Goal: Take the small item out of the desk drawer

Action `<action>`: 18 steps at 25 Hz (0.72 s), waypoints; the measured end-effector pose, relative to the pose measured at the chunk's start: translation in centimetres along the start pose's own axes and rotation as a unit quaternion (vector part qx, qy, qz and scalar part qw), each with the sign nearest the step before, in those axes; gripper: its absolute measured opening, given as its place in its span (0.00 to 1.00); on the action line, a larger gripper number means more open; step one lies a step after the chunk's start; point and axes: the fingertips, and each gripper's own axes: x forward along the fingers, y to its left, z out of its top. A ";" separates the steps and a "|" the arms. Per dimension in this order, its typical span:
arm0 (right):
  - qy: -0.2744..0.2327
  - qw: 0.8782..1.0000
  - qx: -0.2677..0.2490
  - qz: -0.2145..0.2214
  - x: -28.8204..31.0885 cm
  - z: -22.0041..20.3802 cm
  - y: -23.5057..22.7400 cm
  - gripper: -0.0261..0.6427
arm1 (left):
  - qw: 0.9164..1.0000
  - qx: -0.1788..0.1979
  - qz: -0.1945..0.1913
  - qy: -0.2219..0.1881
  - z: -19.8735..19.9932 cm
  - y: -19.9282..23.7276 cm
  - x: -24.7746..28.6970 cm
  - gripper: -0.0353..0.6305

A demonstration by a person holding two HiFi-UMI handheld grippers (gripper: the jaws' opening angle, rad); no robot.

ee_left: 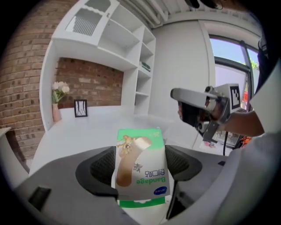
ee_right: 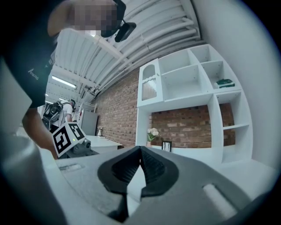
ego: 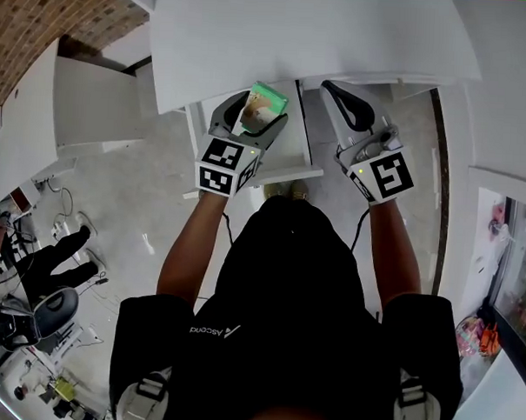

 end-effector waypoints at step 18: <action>-0.047 0.999 0.004 0.015 -1.5 6.5 5.6 0.04 | 0.964 0.034 0.005 -0.263 13.9 -5.1 -12.5 0.57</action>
